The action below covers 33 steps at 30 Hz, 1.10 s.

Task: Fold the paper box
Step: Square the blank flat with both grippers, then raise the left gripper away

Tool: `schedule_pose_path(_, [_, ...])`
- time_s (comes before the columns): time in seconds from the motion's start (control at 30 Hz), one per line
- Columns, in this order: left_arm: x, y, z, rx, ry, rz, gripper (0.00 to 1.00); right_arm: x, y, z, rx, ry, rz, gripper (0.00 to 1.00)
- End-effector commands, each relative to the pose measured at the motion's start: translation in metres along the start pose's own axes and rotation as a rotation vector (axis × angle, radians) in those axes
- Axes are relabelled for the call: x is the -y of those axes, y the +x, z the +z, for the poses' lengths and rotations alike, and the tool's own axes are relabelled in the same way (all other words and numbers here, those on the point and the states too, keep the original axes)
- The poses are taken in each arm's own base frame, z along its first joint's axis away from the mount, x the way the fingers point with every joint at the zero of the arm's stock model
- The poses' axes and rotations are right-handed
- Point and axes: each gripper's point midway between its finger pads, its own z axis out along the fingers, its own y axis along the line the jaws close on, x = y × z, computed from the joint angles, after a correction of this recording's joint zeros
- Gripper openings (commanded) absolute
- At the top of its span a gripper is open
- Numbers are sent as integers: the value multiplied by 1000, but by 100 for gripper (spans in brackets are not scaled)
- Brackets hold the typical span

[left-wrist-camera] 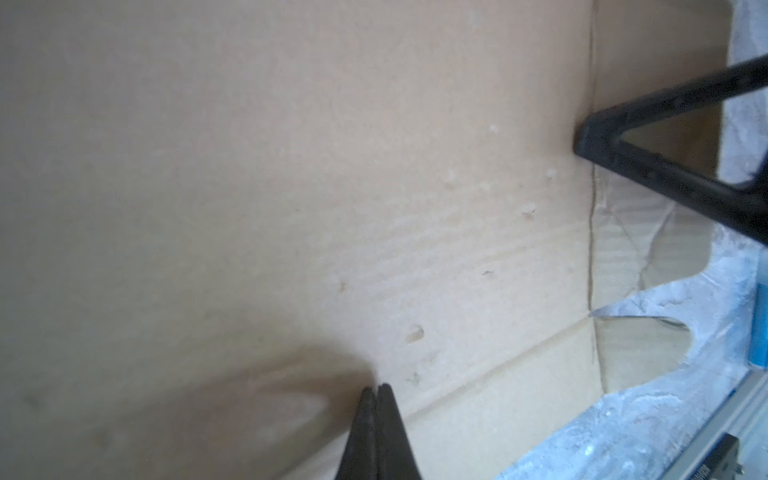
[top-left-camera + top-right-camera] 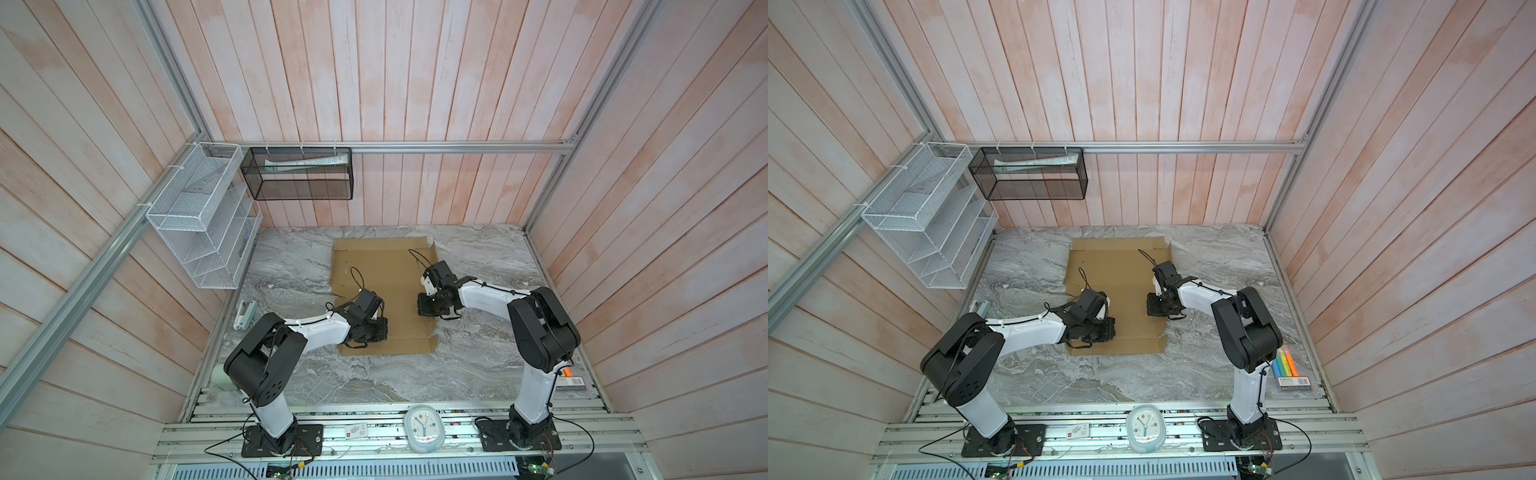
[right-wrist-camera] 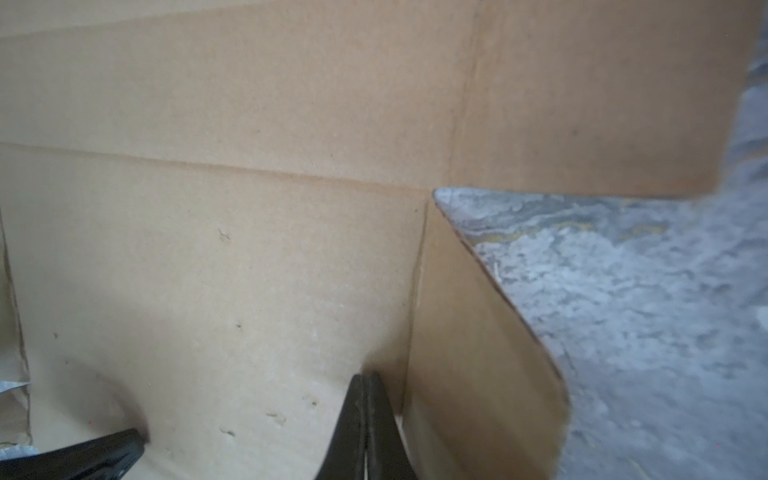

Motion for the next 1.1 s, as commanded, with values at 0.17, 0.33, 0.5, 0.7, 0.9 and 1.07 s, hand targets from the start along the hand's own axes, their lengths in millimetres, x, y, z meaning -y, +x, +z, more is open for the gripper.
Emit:
schedule_pose_path(0.17, [-4, -90, -60, 187, -67, 13, 23, 5, 4, -15, 32, 25, -13, 10])
schedule_pose_path(0.33, [-11, -142, -101, 285, -44, 22, 38, -7, -12, -43, 121, -9, -19, 17])
schedule_pose_path(0.5, [-38, -176, -123, 320, -78, 17, 43, -15, -23, -63, 169, -24, -35, 22])
schedule_pose_path(0.7, [-78, -206, -135, 339, -138, 1, 52, -20, -28, -70, 190, -38, -34, 29])
schedule_pose_path(0.9, [-111, -232, -128, 336, -166, -3, 63, -20, -31, -71, 204, -40, -23, 39])
schedule_pose_path(1.07, [-133, -249, -112, 319, -190, -8, 65, -18, -34, -72, 214, -34, -10, 44])
